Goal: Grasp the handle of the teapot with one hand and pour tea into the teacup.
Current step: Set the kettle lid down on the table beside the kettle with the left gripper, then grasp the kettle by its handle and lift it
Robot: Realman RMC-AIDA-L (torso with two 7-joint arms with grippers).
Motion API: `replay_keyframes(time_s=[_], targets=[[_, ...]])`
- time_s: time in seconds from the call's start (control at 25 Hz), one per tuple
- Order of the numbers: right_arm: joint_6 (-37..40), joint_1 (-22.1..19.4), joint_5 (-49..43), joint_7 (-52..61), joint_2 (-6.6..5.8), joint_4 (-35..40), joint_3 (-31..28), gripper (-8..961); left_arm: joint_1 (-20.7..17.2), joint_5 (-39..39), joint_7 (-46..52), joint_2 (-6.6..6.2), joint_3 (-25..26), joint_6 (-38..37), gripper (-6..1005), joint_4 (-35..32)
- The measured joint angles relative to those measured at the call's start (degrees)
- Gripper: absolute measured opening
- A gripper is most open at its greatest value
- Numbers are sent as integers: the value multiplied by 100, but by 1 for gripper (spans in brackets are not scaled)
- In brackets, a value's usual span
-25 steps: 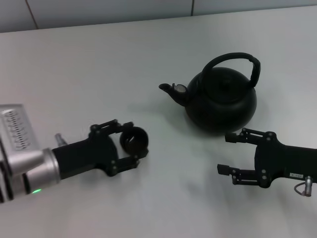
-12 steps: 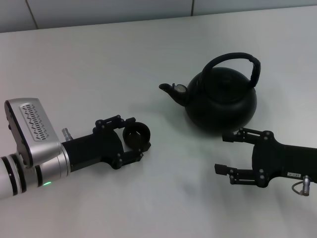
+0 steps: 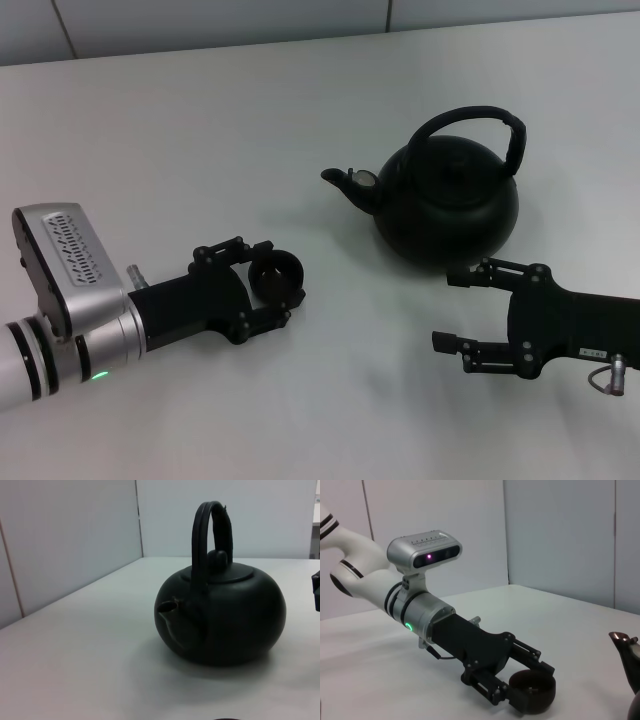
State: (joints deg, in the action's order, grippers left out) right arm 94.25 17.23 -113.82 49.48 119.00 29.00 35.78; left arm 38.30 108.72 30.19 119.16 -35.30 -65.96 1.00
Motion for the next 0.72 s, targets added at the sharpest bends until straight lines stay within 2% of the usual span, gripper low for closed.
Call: replay_keyframes(time_s=[0.28, 0.36, 0.4, 0.52, 0.6, 0.72], targets=[[16, -1, 0, 0, 0, 7, 0, 786, 7, 0, 2, 0, 13, 3, 724, 29], [20, -1, 0, 0, 0, 7, 0, 786, 3, 0, 2, 0, 18, -17, 782, 29], [22, -1, 0, 0, 0, 7, 0, 786, -37, 0, 3, -2, 94, -213, 811, 4], [26, -1, 0, 0, 0, 2, 0, 786, -104, 0, 6, -22, 192, -458, 811, -36], [24, -1, 0, 0, 0, 0, 0, 786, -438, 0, 142, -67, 303, -1385, 811, -495], [-6, 3, 0, 0, 0, -1, -1, 786, -885, -34, 556, -78, 357, -2150, 811, -1214]])
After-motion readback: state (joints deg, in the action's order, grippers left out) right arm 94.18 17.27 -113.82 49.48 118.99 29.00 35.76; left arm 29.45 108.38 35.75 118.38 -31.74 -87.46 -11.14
